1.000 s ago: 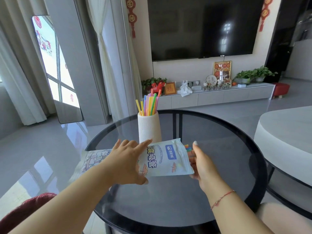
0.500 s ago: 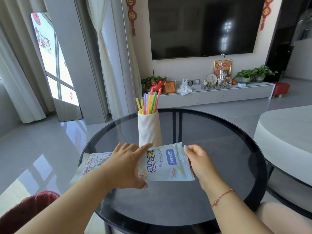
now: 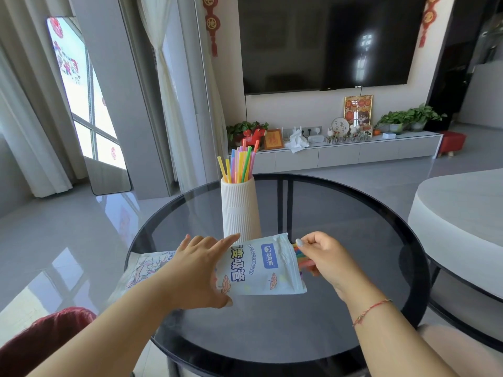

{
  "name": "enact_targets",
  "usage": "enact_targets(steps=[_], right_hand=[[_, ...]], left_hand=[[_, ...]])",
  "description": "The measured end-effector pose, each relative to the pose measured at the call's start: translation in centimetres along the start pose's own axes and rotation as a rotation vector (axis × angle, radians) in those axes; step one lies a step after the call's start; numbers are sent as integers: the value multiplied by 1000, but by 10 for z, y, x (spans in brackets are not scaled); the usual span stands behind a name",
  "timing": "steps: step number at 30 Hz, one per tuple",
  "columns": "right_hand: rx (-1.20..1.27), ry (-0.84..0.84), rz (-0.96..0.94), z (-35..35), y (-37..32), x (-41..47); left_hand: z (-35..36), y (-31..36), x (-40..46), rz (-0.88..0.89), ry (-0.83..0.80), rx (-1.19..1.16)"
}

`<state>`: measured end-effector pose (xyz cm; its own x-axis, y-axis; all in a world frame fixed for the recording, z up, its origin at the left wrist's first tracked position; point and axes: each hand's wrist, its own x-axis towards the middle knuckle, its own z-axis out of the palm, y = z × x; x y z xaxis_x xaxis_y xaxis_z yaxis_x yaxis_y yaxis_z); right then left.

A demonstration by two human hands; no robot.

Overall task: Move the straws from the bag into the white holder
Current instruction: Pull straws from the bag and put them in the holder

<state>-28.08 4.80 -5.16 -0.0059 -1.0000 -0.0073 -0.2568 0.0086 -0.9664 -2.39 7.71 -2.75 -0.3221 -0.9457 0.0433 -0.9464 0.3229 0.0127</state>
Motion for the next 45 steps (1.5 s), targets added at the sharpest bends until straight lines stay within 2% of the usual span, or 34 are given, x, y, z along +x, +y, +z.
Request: enact_targets(steps=[4, 9, 14, 18, 22, 25, 32, 37, 39, 45], right_hand=[[7, -19, -6, 3, 2, 1], [78, 83, 7, -11, 2, 8], [547, 158, 95, -15, 1, 11], [796, 39, 254, 6, 7, 2], [743, -111, 280, 18, 8, -2], [742, -42, 291, 18, 5, 4], [917, 200, 170, -3, -15, 19], [748, 101, 253, 19, -9, 20], [731, 137, 231, 21, -13, 22], [900, 313, 149, 2, -39, 36]], left_hand=[[1, 1, 1, 17, 4, 0], [4, -6, -2, -12, 2, -34], [8, -7, -2, -42, 10, -82], [8, 1, 0, -34, 13, -107], [7, 7, 0, -6, 6, -90], [7, 7, -1, -2, 1, -88], [11, 2, -1, -42, -1, -130], [15, 7, 0, -30, 8, -145], [18, 6, 0, -29, 4, -136], [24, -5, -4, -56, -9, -114]])
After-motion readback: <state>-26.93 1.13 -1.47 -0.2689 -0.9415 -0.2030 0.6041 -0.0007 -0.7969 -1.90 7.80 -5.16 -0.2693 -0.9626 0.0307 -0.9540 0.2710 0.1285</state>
